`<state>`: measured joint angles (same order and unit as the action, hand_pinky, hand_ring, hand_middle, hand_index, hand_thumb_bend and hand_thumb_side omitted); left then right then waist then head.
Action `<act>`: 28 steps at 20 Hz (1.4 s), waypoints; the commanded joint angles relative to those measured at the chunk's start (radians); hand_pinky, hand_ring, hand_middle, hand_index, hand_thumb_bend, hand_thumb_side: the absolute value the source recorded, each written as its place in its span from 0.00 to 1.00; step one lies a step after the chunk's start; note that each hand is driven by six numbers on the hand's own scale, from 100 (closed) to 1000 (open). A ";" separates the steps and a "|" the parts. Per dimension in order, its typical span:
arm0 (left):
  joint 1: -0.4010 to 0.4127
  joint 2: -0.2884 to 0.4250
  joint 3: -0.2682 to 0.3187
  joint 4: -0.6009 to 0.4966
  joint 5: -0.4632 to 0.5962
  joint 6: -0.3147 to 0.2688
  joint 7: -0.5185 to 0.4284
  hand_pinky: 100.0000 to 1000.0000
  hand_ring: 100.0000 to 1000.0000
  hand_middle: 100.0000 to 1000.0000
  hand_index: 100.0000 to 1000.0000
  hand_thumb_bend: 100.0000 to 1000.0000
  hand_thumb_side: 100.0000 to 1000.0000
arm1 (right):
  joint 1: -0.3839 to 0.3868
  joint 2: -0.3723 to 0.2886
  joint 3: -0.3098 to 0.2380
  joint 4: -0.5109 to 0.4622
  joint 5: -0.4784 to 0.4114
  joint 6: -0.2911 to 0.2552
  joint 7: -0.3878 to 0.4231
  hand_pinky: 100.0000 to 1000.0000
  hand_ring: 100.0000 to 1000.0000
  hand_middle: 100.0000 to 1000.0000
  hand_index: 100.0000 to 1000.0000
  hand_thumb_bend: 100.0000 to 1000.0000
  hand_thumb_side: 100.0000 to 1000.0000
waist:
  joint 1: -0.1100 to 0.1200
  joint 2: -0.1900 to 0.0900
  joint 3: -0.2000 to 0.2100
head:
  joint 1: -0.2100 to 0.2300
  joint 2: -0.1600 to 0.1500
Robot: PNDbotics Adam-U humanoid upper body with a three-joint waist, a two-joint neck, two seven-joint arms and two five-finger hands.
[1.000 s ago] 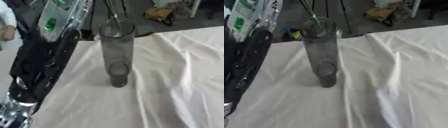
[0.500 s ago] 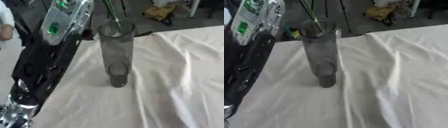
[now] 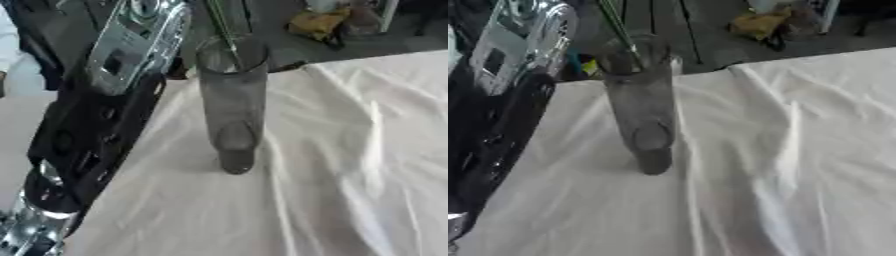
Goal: Arrange flowers into the vase.
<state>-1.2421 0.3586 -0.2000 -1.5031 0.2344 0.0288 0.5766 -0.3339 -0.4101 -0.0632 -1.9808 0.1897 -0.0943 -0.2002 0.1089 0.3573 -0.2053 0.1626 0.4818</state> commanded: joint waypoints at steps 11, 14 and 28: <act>-0.008 0.007 0.004 0.071 -0.126 0.010 -0.011 0.00 0.00 0.02 0.25 0.04 0.99 | -0.009 -0.013 -0.011 -0.019 -0.001 -0.002 -0.001 0.63 0.51 0.49 0.75 0.00 1.00 | 0.009 0.000 0.002 | 0.001 -0.014; -0.006 0.008 0.007 0.095 -0.151 0.022 -0.013 0.00 0.00 0.10 0.29 0.02 1.00 | -0.008 -0.013 -0.011 -0.019 -0.001 -0.002 -0.001 0.63 0.51 0.49 0.75 0.00 1.00 | 0.008 -0.001 0.004 | 0.000 -0.013; 0.009 0.020 0.009 0.156 -0.265 0.105 -0.035 0.00 0.13 0.20 0.39 0.00 1.00 | -0.004 -0.010 -0.014 -0.019 -0.001 0.000 -0.002 0.63 0.51 0.49 0.75 0.00 1.00 | 0.003 -0.005 0.007 | -0.004 -0.014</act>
<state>-1.2181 0.3586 -0.1997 -1.3399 -0.0076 0.1256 0.5433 -0.3333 -0.4097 -0.0676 -1.9808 0.1897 -0.0941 -0.2003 0.1089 0.3605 -0.1984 0.1606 0.4776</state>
